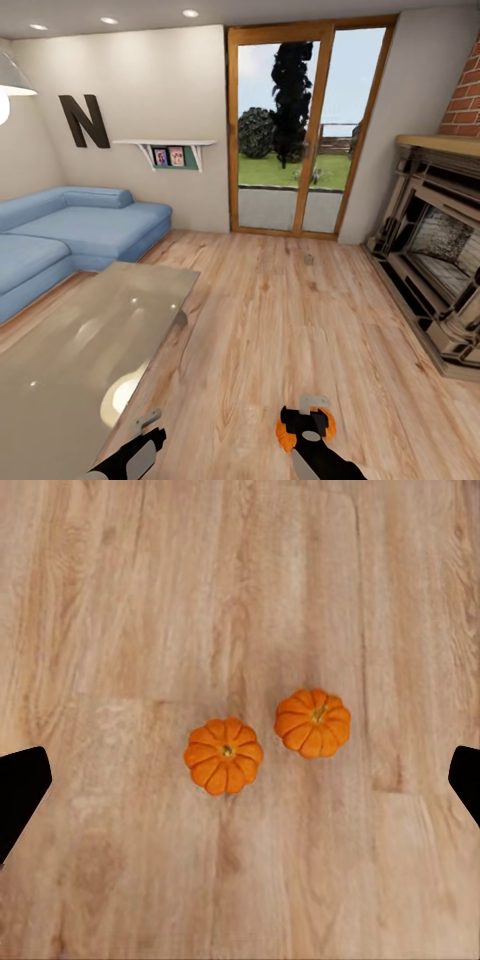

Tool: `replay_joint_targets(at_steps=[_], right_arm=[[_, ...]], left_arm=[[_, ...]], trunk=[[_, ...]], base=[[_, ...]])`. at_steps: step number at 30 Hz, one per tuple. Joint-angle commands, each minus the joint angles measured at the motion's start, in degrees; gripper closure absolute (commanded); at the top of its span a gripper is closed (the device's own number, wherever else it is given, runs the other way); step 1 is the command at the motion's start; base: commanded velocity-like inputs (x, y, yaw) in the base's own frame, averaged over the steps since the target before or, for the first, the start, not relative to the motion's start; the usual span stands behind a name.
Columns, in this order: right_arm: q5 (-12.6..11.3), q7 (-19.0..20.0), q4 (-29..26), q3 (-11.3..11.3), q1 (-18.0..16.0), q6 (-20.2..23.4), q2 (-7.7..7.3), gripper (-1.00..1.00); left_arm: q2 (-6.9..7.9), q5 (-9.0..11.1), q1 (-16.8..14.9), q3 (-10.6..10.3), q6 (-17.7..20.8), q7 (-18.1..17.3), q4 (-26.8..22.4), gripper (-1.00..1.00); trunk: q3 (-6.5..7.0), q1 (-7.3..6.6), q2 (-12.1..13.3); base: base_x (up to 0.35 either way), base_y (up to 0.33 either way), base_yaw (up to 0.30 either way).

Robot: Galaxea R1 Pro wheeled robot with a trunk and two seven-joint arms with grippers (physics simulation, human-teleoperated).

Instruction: Place each of the two pumpkins and all three candles from the living room inside a cabinet in the living room (use any cabinet), then make sure every cabinet is closed, and position the cauldron so it is next to a table in the living room.

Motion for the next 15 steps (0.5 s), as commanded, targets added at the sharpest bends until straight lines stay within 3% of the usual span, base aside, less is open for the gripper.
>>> replay_joint_targets(at_steps=[1,9,15], right_arm=[[-0.44,-0.47,-0.05,0.45,-0.08,0.05,-0.04,-1.0],[-0.44,-0.47,-0.05,0.44,-0.08,0.05,-0.04,-1.0],[-0.44,-0.47,-0.09,0.48,-0.08,0.05,-0.04,-1.0]], left_arm=[[0.05,0.45,-0.01,-0.49,0.07,0.35,-0.13,-1.0],[0.05,0.41,-0.01,-0.49,0.07,0.35,-0.13,-1.0],[0.05,0.45,-0.01,-0.49,0.1,0.35,-0.13,-1.0]], trunk=[[-0.06,0.03,-0.04],[-0.06,0.03,-0.04],[-0.06,0.03,-0.04]], base=[[0.28,0.148,-0.194],[0.273,0.148,-0.243],[0.25,0.154,-0.054]])
